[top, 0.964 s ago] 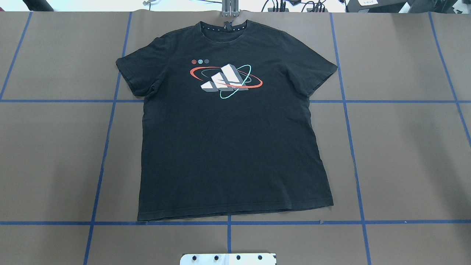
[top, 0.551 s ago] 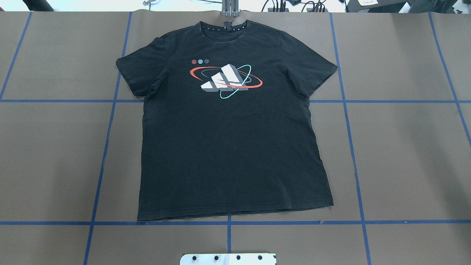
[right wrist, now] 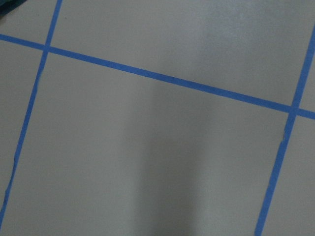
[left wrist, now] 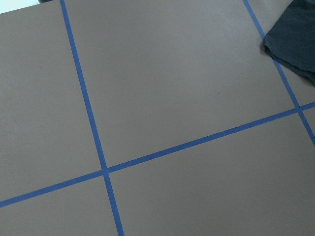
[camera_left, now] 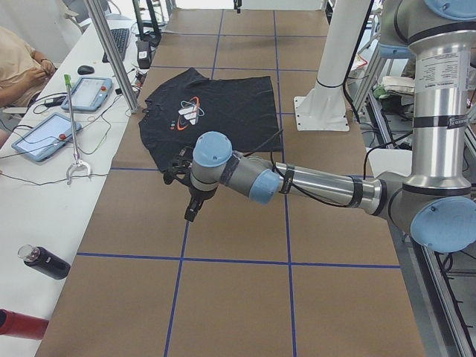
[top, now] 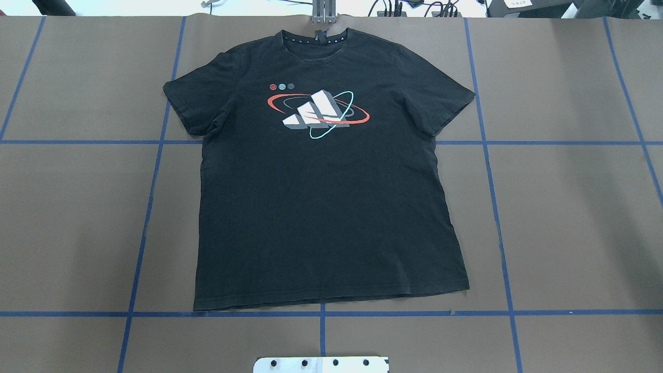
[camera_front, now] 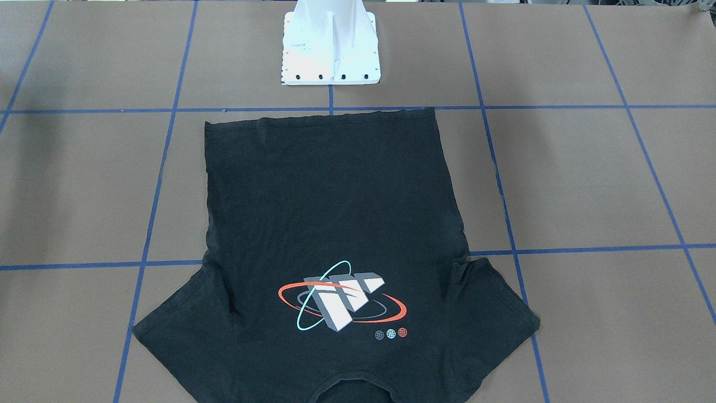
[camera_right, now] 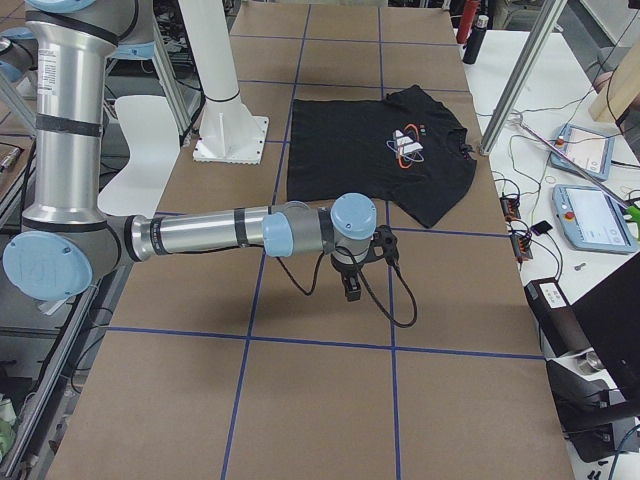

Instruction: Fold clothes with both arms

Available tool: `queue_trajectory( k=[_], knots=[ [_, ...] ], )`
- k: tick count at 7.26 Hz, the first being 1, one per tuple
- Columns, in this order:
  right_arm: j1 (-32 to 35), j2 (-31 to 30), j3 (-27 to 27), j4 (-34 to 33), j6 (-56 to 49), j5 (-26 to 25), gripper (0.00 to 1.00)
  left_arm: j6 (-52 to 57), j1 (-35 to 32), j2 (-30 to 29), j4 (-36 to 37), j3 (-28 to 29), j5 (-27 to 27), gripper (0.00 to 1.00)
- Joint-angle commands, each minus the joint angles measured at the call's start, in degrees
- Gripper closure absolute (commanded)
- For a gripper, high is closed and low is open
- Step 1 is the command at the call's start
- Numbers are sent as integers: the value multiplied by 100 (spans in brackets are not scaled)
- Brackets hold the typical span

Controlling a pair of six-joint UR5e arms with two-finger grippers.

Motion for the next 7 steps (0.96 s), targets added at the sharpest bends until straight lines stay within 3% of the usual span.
queue_trajectory(
  k=[1,3,5,6,7],
  knots=[
    [-694,1484,-853,47,1570,-609,1,0,9,1,-3,-8,0,0],
    [-1240,2559,-1610,343,3231,-1130,1,8,9,1,-3,0,0,0],
    [-1803,3018,-2871,2548,5942,-1613,2,35,9,1,-3,9,0,0],
    [-1962,3360,-3488,3213,6939,-1641,3,35,9,1,-3,9,0,0],
    [-2111,3503,-3590,3255,7132,-1955,4,43,9,1,-3,0,0,0]
  ],
)
